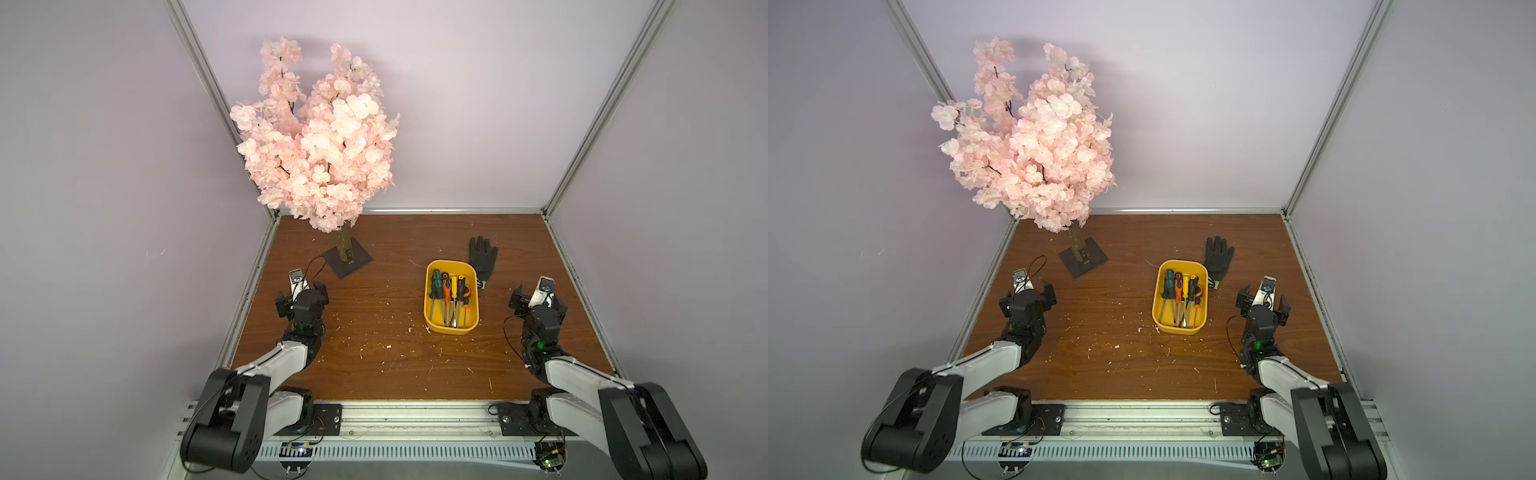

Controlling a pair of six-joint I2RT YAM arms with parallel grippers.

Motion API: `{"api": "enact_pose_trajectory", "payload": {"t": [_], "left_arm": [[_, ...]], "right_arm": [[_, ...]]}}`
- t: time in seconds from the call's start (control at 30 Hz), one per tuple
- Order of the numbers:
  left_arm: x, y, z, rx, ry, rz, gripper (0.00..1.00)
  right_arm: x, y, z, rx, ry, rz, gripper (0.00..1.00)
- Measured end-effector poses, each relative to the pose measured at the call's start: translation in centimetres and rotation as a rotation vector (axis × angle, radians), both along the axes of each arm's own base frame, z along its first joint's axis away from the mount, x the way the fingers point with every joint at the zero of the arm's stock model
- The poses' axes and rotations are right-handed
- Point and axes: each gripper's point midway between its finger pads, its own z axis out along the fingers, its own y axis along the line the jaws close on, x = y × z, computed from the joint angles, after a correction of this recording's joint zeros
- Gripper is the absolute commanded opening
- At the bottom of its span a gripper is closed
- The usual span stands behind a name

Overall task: Put the screwdriver on the desktop into the storage box
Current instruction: Reset both arms

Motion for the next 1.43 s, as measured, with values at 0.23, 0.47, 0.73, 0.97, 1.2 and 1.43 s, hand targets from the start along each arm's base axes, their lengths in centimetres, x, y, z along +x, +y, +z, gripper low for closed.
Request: {"api": "enact_pose_trajectory", "payload": {"t": [0.23, 0.47, 0.73, 0.97, 1.2, 1.43], "left_arm": [[1.0, -0.8, -0.3, 0.019, -0.074, -0.054, 1.00], [1.6, -1.4, -0.3, 0.048, -0.134, -0.107, 1.00], [2.6, -1.4, -0.4, 0.026, -0.156, -0.176, 1.00], [2.8, -2.0, 0.0, 0.019, -0.173, -0.210, 1.00], [2.8, -2.1, 0.1, 0.018, -0.177, -0.216, 1.00], [2.8, -2.1, 0.1, 0.018, -0.179, -0.217, 0.99]], "right_arm": [[0.5, 1.0, -0.4, -0.009, -0.043, 0.074, 0.99], [1.8, 2.2, -2.3, 0.012, -0.051, 0.172, 0.99], [4.8, 3.4, 0.3, 0.031, -0.119, 0.255, 1.00], [4.9, 2.6, -0.2, 0.038, -0.093, 0.213, 0.99], [4.9, 2.5, -0.6, 0.037, -0.077, 0.206, 1.00], [5.0, 2.7, -0.8, 0.037, -0.066, 0.210, 1.00]]}}
